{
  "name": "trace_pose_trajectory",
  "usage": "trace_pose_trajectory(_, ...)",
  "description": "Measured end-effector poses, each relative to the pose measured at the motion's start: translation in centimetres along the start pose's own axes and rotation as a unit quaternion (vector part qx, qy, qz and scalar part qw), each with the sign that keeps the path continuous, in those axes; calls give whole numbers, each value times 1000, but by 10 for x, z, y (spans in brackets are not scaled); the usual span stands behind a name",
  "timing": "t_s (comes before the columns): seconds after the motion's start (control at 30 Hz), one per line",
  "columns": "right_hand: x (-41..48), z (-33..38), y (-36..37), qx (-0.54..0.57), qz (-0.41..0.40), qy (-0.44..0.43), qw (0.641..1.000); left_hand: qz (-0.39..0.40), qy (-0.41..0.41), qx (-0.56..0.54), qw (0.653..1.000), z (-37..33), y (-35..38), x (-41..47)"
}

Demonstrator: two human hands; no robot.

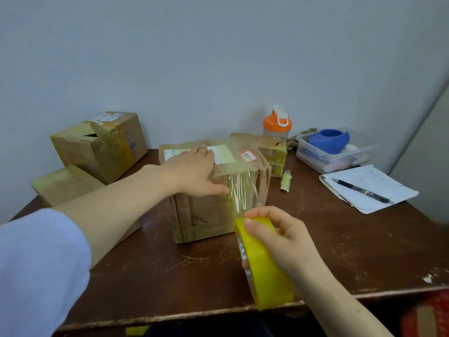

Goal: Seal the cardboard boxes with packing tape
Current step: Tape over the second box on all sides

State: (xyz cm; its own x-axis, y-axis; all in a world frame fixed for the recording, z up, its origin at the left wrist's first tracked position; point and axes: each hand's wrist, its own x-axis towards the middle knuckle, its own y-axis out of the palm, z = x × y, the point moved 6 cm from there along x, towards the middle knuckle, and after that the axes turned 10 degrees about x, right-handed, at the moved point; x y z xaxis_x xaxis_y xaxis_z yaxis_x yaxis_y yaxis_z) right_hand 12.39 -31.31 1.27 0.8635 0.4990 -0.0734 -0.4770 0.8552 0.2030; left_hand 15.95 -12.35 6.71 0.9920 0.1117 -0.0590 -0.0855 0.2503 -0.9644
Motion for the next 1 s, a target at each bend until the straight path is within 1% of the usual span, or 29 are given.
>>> trace_pose_trajectory(0.07,11,-6,-1,-18,-5,-5,1000,36,-9,-27,999,2,-3,0)
trace_pose_trajectory(0.13,21,-8,1,-33,-5,-3,999,84,-26,-97,991,4,-9,2)
trace_pose_trajectory(0.17,24,-9,3,-21,0,8,1000,84,-24,-115,989,2,-18,4)
trace_pose_trajectory(0.23,30,-11,5,14,8,44,999,66,-49,-166,983,1,-31,20)
trace_pose_trajectory(0.27,32,-12,6,17,11,59,998,49,-60,-162,984,0,-32,32)
trace_pose_trajectory(0.37,40,-13,6,20,17,81,996,1,-100,-99,990,-13,-29,56)
trace_pose_trajectory(0.47,45,-12,5,30,27,97,994,11,-94,-106,990,-20,-10,68)
trace_pose_trajectory(0.6,50,-12,4,27,35,106,993,31,-92,-142,985,-16,-12,65)
trace_pose_trajectory(0.73,54,-15,2,28,33,108,993,-3,-36,-95,995,-35,-6,52)
trace_pose_trajectory(0.77,55,-15,2,29,31,109,993,3,-25,-116,993,-36,-9,49)
trace_pose_trajectory(0.8,55,-15,2,28,32,108,993,28,-16,-161,986,-33,-15,47)
trace_pose_trajectory(0.83,54,-14,2,26,35,109,993,65,0,-218,974,-27,-20,43)
trace_pose_trajectory(0.87,53,-13,2,27,36,111,993,101,22,-249,963,-20,-28,39)
trace_pose_trajectory(0.9,52,-12,2,30,33,112,993,132,45,-222,965,-13,-33,33)
trace_pose_trajectory(0.93,51,-12,1,31,31,111,993,156,53,-153,975,-4,-33,27)
trace_pose_trajectory(0.97,51,-13,0,33,29,110,993,167,54,-86,981,7,-28,22)
trace_pose_trajectory(1.0,51,-13,0,37,28,110,993,176,46,-59,982,17,-21,16)
